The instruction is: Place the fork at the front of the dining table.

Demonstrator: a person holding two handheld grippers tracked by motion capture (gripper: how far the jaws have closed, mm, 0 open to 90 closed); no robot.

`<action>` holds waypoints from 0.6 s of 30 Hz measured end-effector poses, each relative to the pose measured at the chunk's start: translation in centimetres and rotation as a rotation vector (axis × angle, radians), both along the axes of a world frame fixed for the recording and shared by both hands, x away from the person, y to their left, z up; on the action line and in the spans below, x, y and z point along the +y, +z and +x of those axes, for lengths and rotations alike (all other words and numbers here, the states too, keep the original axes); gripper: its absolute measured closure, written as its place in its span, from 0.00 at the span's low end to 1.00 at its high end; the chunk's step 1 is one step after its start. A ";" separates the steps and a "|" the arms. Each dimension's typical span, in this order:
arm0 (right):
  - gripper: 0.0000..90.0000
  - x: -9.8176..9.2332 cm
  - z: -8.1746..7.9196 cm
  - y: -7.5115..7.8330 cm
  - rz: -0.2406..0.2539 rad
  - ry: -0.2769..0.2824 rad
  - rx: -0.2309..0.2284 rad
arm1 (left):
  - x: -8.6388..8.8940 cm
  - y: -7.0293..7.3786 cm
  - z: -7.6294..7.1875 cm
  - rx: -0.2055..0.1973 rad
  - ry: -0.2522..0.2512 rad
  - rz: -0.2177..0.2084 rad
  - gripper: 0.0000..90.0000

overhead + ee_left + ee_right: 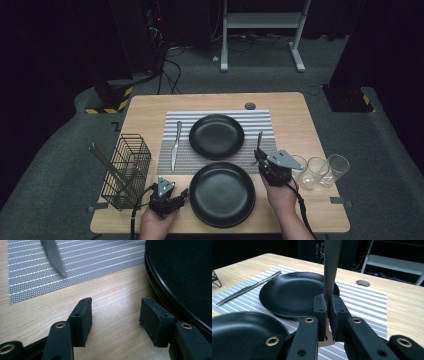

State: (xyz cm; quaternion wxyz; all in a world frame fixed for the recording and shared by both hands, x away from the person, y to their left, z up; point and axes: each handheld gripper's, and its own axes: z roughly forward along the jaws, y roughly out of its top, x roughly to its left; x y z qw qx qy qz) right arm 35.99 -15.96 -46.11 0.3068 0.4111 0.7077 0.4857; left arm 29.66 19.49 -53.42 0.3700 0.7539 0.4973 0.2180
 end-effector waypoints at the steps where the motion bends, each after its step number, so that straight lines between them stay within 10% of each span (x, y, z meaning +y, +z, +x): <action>1: 0.94 0.0 0.1 0.2 0.000 -0.005 -0.001 | 0.0 0.0 0.0 0.001 -0.002 -0.002 0.48; 18: 0.94 1.8 2.0 -0.2 -0.059 -0.037 0.044 | -0.3 0.0 -0.1 -0.001 -0.031 0.025 0.43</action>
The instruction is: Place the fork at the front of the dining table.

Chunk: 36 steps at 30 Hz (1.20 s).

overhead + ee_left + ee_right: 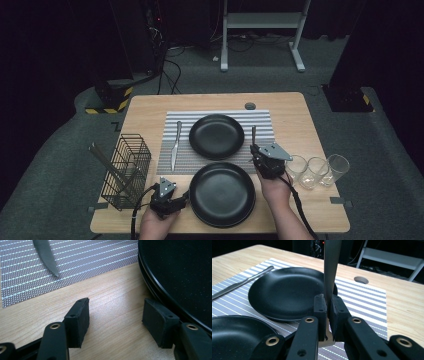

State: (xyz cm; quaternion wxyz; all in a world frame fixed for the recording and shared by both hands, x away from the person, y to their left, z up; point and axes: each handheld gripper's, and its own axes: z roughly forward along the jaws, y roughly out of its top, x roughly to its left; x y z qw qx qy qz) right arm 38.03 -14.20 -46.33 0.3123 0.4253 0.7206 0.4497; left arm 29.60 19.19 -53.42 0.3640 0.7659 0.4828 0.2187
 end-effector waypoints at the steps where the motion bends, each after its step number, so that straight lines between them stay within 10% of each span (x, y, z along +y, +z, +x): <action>1: 0.94 0.1 0.1 -0.1 -0.003 -0.001 0.005 | 0.0 0.0 0.0 0.000 0.000 0.000 0.43; 36: 0.94 0.3 2.5 -1.6 -0.004 -0.029 0.097 | 0.3 0.0 0.0 0.006 -0.003 -0.027 0.43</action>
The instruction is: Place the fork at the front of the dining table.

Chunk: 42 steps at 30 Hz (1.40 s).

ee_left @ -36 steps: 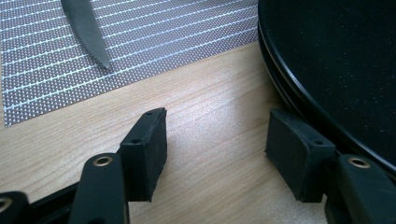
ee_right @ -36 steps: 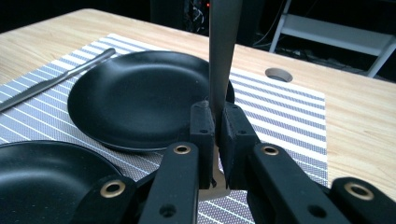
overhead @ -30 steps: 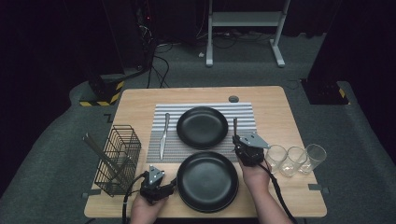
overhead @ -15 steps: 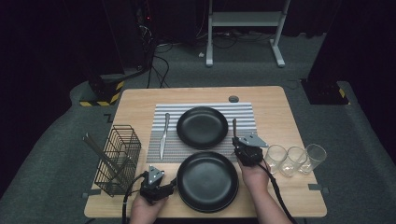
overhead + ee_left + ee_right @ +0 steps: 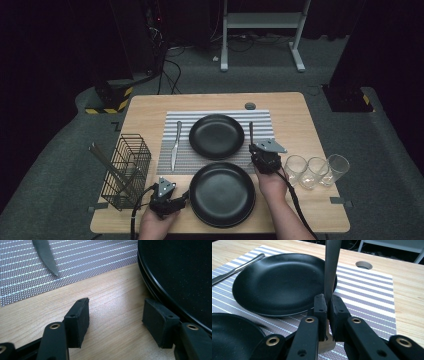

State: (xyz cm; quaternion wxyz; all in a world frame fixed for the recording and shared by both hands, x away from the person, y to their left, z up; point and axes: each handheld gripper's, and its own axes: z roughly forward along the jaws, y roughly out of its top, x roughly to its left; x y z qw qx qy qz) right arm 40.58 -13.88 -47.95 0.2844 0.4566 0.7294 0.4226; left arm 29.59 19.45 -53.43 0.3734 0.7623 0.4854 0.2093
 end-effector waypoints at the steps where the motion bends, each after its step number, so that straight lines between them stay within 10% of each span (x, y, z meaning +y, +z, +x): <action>1: 0.94 0.0 0.2 0.0 0.007 -0.006 0.006 | 0.0 0.0 0.0 0.001 0.000 -0.002 0.43; 42: 0.95 1.0 6.0 -0.4 -0.057 -0.109 0.116 | 0.5 0.0 0.2 0.015 -0.017 -0.047 0.43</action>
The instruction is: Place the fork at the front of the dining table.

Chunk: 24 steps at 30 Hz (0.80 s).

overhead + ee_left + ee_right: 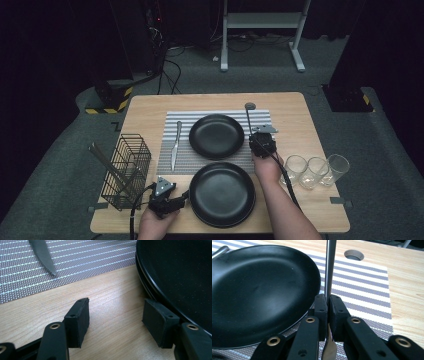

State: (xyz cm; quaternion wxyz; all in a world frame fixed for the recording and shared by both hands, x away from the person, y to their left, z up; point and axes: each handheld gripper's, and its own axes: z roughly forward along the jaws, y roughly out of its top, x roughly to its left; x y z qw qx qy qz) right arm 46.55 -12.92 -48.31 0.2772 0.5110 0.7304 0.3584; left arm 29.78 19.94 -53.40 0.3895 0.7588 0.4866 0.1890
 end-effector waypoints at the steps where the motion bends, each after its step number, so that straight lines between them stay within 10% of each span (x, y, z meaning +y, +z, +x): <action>1: 0.95 0.0 0.1 0.0 -0.001 -0.001 0.002 | 0.0 0.0 0.0 0.000 0.001 -0.001 0.43; 24: 0.96 -0.8 2.0 -1.4 0.010 -0.053 0.060 | 0.1 0.0 0.0 0.004 -0.001 -0.015 0.43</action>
